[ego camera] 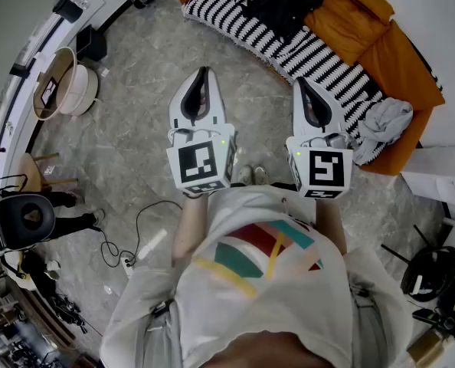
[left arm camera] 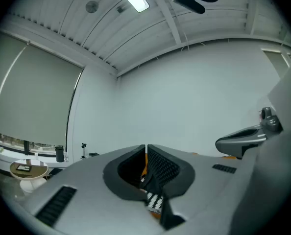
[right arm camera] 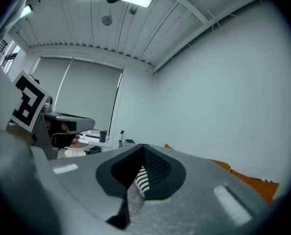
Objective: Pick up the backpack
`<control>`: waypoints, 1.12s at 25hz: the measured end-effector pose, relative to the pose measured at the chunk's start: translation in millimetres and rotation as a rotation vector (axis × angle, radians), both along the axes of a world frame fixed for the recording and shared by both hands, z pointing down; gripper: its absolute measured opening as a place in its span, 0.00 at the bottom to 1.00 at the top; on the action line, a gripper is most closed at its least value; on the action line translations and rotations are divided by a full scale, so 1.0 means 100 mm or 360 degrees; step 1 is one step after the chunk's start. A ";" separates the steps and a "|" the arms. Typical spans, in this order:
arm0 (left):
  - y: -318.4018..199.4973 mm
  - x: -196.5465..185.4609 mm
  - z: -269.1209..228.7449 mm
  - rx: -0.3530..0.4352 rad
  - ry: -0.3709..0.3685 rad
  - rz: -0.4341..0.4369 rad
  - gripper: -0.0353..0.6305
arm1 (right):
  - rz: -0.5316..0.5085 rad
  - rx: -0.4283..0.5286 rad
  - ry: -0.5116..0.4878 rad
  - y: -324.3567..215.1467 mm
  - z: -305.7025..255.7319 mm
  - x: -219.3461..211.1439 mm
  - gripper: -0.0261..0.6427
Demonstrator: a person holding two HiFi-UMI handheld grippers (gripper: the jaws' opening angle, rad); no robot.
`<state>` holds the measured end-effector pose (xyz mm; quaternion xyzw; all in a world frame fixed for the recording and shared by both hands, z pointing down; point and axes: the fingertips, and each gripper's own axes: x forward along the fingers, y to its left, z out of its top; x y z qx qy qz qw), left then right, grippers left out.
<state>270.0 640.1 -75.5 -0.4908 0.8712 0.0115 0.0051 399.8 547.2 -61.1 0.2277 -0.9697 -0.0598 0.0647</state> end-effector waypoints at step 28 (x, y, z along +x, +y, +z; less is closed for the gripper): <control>0.25 -0.67 -0.09 0.0077 0.0019 -0.0084 0.09 | 0.0005 0.0025 -0.0032 0.17 0.02 -0.40 0.04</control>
